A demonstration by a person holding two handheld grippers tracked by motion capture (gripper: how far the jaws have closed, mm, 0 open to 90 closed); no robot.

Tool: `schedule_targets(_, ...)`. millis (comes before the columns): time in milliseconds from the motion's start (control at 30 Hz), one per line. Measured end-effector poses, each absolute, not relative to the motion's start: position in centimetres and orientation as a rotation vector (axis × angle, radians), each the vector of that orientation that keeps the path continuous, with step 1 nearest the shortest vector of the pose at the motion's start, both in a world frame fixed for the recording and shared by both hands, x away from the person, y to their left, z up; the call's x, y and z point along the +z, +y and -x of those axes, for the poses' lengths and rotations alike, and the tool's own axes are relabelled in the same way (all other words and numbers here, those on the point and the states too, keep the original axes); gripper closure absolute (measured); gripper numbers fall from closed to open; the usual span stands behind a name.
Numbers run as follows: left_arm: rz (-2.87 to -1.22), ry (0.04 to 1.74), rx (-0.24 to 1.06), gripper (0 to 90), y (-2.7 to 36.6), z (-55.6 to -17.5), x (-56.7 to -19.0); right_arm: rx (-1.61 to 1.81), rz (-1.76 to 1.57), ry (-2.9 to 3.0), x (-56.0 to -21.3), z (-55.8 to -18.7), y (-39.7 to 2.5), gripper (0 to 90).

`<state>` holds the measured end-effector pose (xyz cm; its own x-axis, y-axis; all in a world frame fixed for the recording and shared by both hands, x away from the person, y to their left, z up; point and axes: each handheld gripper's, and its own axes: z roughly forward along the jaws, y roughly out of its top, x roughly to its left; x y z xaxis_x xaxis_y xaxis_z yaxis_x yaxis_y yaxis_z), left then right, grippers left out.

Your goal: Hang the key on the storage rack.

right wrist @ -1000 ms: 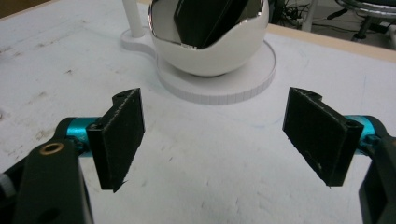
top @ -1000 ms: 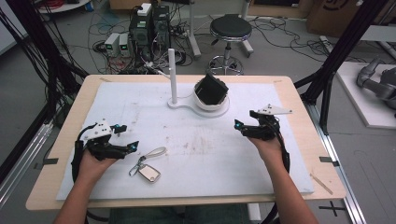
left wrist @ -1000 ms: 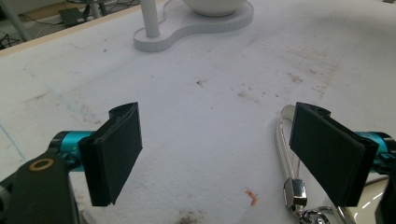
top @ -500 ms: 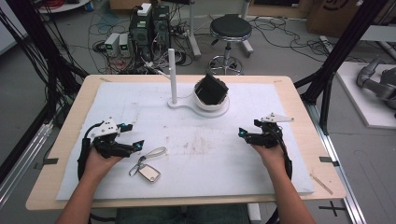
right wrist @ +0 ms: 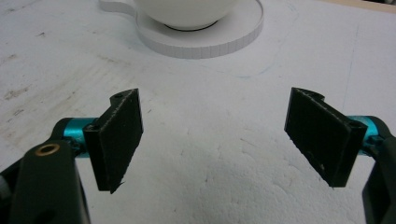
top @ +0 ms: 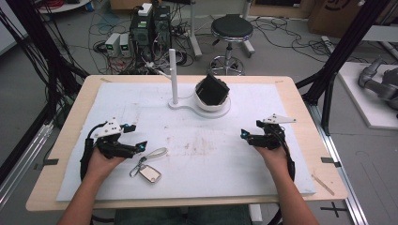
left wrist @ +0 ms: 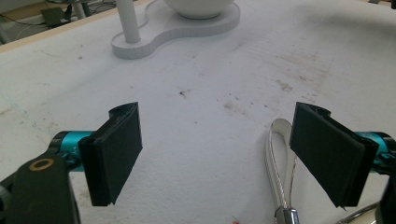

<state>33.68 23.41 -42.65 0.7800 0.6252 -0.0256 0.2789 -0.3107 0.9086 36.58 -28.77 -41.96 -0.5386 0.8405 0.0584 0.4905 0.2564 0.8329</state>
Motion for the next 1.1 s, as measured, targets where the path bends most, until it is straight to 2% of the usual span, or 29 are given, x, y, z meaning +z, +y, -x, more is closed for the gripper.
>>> schedule_targets(400, -1.94, 0.669, 0.384, 17.0, 22.6, -33.3, -42.9, 1.191, -1.209, 2.119, -41.8, -36.7, -28.6, 19.7)
schedule_targets(1100, -2.169, 0.631, 0.251, 18.7, 20.7, -33.3, -44.8, 1.192, -1.214, 2.138, -42.1, -37.1, -28.6, 19.7)
